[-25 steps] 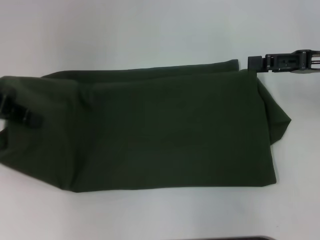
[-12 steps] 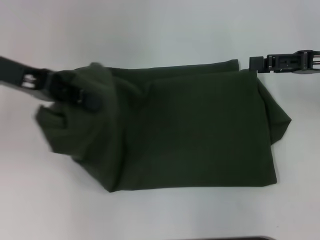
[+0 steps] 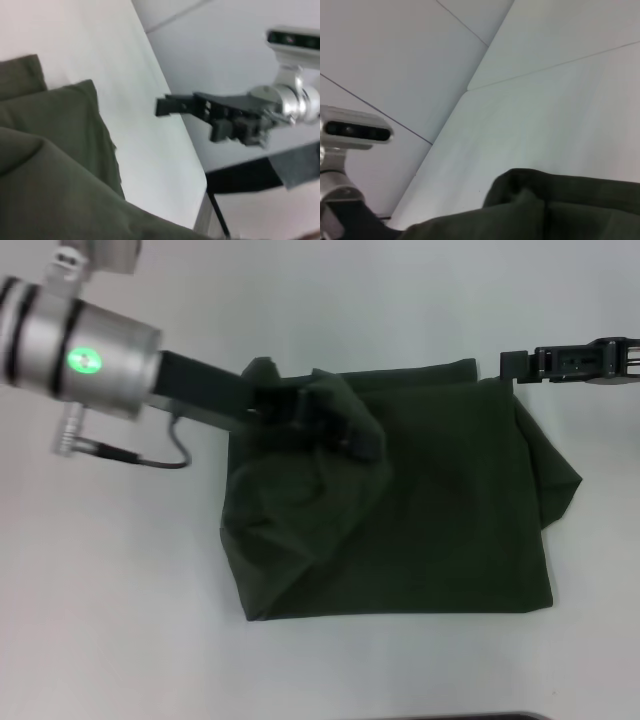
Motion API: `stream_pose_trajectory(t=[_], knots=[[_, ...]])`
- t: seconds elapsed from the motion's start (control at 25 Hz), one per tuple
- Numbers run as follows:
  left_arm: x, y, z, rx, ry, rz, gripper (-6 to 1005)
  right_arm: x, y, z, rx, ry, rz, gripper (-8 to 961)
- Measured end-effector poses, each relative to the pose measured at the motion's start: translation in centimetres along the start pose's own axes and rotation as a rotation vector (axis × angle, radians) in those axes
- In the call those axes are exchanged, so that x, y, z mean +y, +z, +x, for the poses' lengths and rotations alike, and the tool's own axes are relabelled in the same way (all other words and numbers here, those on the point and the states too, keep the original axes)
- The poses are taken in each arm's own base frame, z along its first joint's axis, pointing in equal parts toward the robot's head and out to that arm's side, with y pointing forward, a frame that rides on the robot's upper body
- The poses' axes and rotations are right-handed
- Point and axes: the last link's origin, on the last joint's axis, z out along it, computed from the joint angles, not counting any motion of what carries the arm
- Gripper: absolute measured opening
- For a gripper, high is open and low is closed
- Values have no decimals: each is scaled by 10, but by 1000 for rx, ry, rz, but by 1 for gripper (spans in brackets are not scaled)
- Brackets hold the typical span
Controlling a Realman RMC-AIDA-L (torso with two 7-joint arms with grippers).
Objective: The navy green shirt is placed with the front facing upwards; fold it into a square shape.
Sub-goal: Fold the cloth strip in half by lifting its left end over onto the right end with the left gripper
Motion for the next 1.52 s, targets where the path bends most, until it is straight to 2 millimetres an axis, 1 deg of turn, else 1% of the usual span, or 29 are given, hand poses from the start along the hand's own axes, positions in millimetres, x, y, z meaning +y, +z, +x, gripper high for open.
stream_pose_trajectory(t=[0.2,0.4,0.88,0.96,1.12,1.48,1.52], knots=[[-9,23,8,61,-61,-2,88,0,1,0,1,0,-2,928],[-16,45,8,89,-123,-23,88,0,0,1,-1,3,-1,928],[-28,71,7,185,-201,-44,86,0,2,0,-1,-4,-2,928],[-29,75,6,188,-215,-45,85,0,2,-1,-1,-7,-2,928],[-25,78,7,204,-207,-83,133,0,1,-1,-3,-8,-1,927],[-20,73,3,185,-212,-130,242,0,0,-2,-9,-5,-1,927],[-20,73,4,187,-214,-130,281,0,1,-2,-9,-5,-1,927]])
